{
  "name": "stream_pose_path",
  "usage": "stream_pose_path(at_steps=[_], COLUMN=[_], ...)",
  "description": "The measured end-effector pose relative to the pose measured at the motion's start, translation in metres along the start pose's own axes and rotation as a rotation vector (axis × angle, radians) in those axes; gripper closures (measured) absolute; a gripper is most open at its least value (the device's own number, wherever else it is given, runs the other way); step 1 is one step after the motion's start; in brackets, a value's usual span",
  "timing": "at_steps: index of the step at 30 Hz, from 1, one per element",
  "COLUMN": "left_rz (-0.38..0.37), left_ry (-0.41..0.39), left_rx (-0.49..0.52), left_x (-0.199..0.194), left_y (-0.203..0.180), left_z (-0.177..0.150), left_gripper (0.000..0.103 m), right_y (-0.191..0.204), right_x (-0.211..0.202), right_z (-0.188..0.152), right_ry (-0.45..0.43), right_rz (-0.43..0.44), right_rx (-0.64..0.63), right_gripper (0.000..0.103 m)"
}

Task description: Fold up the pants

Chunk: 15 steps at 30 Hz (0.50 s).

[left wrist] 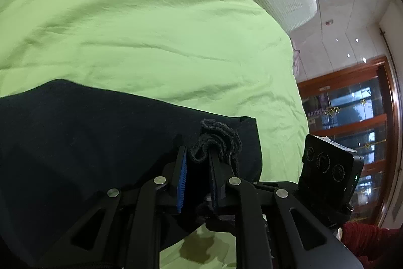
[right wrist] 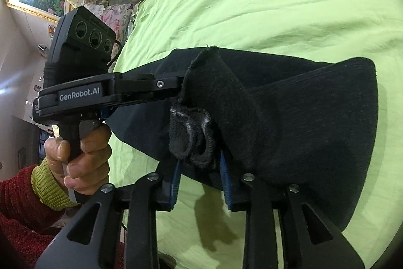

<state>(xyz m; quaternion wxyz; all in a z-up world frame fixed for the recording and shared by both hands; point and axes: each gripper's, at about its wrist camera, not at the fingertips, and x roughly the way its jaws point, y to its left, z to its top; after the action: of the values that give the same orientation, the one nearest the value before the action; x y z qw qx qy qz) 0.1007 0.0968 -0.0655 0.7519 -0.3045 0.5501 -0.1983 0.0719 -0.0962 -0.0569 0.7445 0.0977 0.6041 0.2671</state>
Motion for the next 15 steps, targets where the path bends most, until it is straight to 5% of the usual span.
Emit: stream_pose_path(at_steps=[9, 15], left_rz=[0.022, 0.032], left_ry=[-0.100, -0.196], left_rx=[-0.096, -0.196], left_x=[-0.043, -0.080], left_y=[0.020, 0.043], left_z=[-0.020, -0.044], left_gripper=[0.063, 0.057], right_y=[0.016, 0.038], right_x=[0.004, 0.012], right_z=[-0.003, 0.001], right_ry=[0.031, 0.052], right_rz=[0.021, 0.023], right_rx=[-0.058, -0.120], right_gripper=[0.066, 0.066])
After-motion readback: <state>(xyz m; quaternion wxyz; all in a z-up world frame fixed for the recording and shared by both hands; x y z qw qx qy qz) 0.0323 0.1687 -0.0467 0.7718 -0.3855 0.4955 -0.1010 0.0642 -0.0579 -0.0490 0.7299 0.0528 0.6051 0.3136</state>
